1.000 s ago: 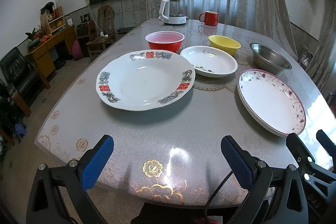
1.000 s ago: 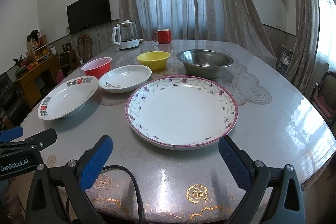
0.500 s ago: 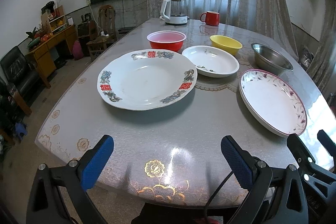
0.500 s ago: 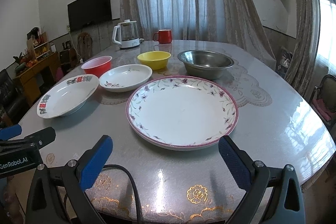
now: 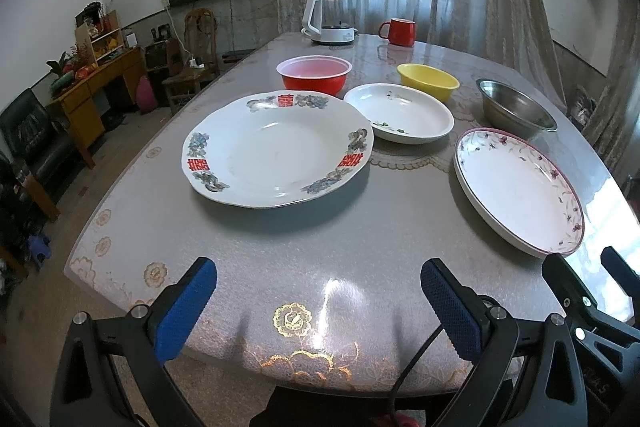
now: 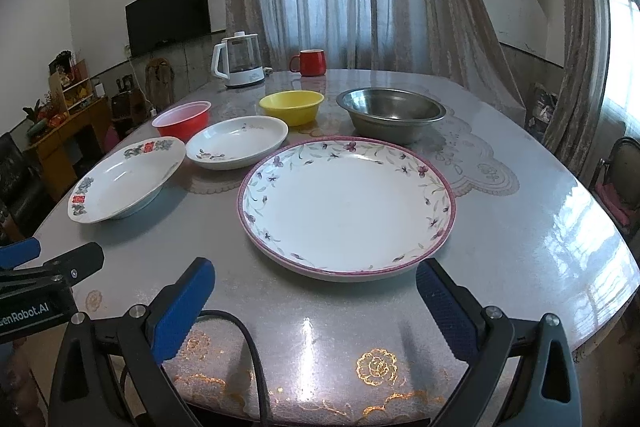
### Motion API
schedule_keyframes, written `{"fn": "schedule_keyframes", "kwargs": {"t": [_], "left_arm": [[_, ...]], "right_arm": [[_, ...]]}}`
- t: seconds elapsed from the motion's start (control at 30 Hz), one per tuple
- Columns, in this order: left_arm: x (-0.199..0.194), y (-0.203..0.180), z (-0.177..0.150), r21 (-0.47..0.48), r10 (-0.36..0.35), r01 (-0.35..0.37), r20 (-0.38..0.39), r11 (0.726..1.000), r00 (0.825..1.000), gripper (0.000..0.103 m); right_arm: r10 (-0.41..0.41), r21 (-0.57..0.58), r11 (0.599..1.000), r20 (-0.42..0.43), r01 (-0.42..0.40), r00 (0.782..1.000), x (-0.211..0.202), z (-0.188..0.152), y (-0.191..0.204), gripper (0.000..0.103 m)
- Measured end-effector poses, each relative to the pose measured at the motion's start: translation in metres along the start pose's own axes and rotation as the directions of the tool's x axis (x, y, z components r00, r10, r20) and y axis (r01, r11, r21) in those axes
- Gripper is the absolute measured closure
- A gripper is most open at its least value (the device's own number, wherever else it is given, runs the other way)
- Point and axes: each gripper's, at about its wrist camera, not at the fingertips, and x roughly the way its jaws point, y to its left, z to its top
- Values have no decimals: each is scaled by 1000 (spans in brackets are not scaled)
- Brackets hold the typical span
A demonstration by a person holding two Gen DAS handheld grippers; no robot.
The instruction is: Organize plates and bowls
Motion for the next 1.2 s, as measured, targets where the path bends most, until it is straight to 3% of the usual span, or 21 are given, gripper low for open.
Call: {"fn": "schedule_keyframes", "kwargs": {"t": [0.4, 0.67, 0.77, 0.9, 1.03, 1.2], "left_arm": [[1, 1, -1, -1, -6, 6, -6, 1000, 1000, 0], [9, 6, 0, -12, -13, 13, -31, 1000, 999, 0], [14, 13, 2, -18, -51, 50, -41, 999, 998, 0], [26, 38, 8, -109, -162, 155, -58, 982, 985, 0], [38, 65, 13, -199, -214, 196, -75, 960, 974, 0], [34, 100, 22, -300, -242, 237, 21, 924, 970, 0]], "right_arm": [[20, -7, 1000, 11, -20, 1000, -1, 1, 2, 0], [109, -23, 994, 83, -107, 991, -7, 2, 6, 0], [124, -64, 991, 49, -121, 991, -3, 4, 12, 0], [158, -103, 982, -24, -160, 987, 11, 4, 21, 0], [211, -114, 969, -79, -220, 974, 22, 8, 28, 0], [223, -150, 960, -100, -236, 970, 28, 13, 40, 1]]}}
